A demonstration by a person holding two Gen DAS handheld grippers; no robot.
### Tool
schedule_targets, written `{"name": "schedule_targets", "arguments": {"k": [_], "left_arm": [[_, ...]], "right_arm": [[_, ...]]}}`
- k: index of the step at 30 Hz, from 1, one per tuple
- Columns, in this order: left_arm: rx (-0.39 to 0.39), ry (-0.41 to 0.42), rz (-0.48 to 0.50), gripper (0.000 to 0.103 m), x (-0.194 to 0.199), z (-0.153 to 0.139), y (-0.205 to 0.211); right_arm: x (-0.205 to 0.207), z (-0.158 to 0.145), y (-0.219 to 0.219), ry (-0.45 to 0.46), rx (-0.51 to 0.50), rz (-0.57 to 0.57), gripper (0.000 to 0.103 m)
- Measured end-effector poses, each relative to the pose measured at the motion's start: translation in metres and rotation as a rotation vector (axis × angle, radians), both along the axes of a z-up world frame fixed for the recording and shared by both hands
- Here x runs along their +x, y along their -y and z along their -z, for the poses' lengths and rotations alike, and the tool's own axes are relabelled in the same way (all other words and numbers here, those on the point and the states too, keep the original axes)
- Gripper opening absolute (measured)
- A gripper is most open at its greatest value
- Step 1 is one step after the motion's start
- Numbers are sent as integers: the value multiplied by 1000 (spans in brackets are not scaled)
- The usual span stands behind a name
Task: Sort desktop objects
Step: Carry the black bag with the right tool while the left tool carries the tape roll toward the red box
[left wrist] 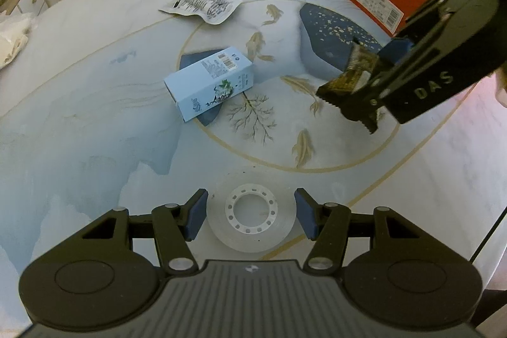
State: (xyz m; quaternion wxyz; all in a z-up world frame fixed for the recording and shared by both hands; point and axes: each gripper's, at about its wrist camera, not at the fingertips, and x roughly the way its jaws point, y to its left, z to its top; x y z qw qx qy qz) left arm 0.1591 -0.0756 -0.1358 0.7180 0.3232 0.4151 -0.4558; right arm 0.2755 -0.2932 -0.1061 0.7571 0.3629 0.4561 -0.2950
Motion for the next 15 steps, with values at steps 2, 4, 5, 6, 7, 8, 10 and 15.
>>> {"name": "schedule_targets", "arguments": {"k": [2,4,5,6,7,8,10,15], "left_arm": [[0,-5,-9,58,-1,-1,-2],[-1,-10,-16,58,-2,-2,-3],[-2,-9,-19,58,-3,-3,-3],[-1,-10,-22,58,-4,-3,-3],[-3,-12,-24,58,-4,-4,-4],[-5,-12,-26,58,-5,-5,-4],[-11,-11,-29,58,-7,-8,-5],[-18,-17,-36,58,-12,-16,-6]], "right_arm": [[-2,-3,-3,28,19,13,51],[-4,-7,-9,34,11,12,51],[-5,-10,-12,32,0,6,51],[-7,-12,-14,32,-7,1,51],[-8,-13,-16,35,-9,1,51],[-10,-14,-17,38,-9,4,51],[-13,-15,-20,36,-18,5,51],[-24,-21,-25,56,-23,40,51]]}}
